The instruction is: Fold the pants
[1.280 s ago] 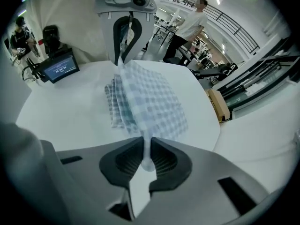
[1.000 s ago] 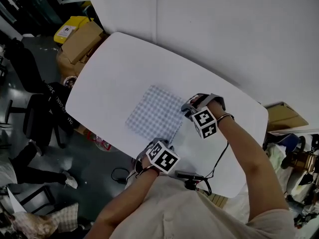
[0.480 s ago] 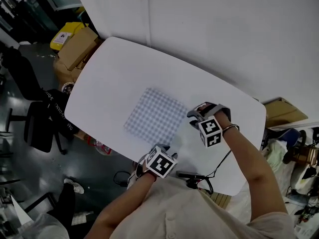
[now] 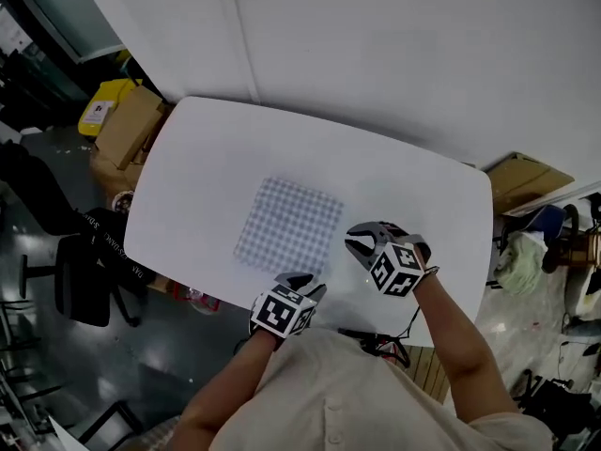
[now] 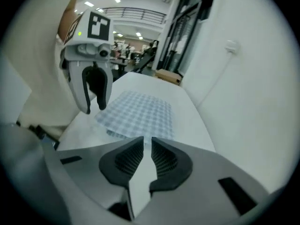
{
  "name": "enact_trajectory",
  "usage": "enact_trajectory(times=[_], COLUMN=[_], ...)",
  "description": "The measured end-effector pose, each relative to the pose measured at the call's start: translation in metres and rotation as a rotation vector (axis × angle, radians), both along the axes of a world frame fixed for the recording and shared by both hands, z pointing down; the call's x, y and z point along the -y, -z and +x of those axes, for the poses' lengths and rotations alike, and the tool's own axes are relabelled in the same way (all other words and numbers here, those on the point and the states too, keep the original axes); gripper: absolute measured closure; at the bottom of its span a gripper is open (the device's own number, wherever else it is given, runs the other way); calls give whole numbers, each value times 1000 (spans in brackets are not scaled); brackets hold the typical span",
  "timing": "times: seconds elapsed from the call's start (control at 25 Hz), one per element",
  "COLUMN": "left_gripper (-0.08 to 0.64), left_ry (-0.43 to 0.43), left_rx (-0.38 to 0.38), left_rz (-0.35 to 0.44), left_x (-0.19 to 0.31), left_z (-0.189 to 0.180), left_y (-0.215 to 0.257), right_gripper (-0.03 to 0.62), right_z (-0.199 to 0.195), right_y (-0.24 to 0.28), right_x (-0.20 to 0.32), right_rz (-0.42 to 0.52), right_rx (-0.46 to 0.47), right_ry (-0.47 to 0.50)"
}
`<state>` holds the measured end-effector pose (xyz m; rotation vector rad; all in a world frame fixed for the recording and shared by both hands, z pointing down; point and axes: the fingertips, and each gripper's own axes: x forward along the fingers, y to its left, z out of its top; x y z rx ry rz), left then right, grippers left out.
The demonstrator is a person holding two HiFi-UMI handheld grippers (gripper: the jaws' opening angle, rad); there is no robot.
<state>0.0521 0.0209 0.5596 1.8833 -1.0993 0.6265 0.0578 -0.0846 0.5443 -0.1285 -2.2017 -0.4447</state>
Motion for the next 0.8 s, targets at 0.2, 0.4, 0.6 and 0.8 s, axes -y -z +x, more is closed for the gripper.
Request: enact_trajectory(times=[0.2, 0.4, 0.6, 0.8], left_gripper=[513, 545, 546, 546], left_ry=[24, 42, 57, 21], left_rx=[-21, -5, -10, -41], left_rz=[121, 211, 299, 350], left_x=[10, 8, 13, 6], left_z=[-36, -83, -121, -143], left_y=[18, 28, 40, 53], right_gripper=[552, 560, 560, 560], right_z=[-3, -3, -4, -15], right_y=[20, 30, 32, 32], right_x=[-26, -57, -74, -91], right_rz=[-151, -316, -447, -526], right_rx=[138, 252, 348, 461], right_ry=[-263, -515, -747, -911])
